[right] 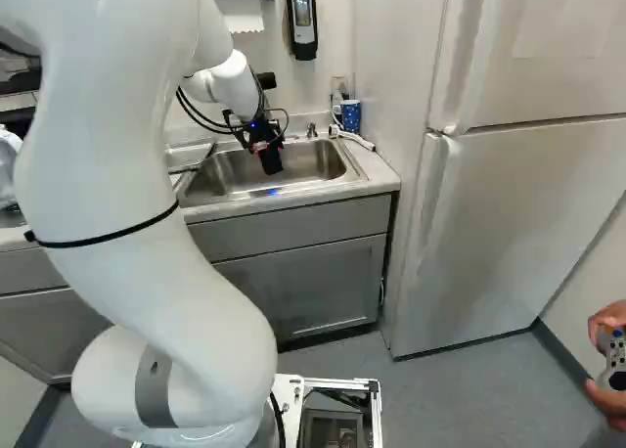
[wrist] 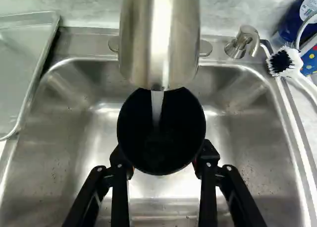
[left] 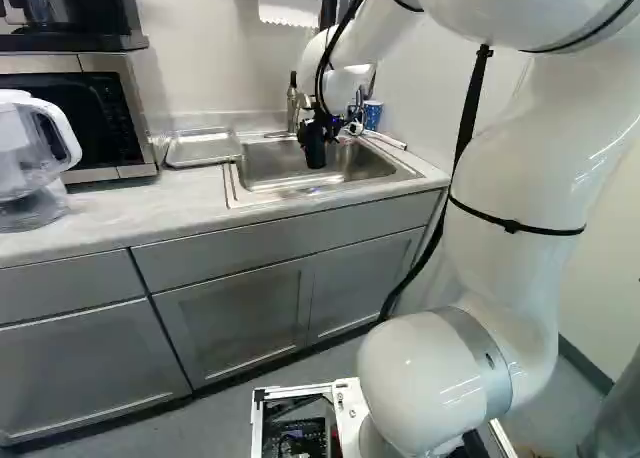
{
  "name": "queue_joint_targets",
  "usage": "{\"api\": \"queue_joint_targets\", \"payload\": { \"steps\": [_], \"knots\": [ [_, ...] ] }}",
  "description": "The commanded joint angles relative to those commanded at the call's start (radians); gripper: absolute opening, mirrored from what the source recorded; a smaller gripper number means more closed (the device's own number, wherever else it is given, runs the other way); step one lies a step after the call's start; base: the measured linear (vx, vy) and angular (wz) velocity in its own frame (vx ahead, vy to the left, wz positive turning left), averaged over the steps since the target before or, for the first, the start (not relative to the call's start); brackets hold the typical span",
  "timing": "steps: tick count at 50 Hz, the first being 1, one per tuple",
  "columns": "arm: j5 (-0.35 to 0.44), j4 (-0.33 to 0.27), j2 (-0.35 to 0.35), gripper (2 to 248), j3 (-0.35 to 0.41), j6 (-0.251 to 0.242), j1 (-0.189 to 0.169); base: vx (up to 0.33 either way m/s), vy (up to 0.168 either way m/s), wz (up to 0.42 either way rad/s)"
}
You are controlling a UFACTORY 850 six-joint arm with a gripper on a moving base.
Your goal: Rinse the cup and place it in the tray
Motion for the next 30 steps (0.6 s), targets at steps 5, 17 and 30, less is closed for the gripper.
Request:
{"api": "queue_joint_targets", "payload": {
  "steps": [5, 17, 30],
  "knots": [
    [0.000, 0.000, 0.000, 124, 0.000, 0.000, 0.000, 0.000, 0.000, 0.000],
    [0.000, 0.000, 0.000, 124, 0.000, 0.000, 0.000, 0.000, 0.000, 0.000],
    [0.000, 0.000, 0.000, 124, 0.000, 0.000, 0.000, 0.000, 0.000, 0.000]
  ]
}}
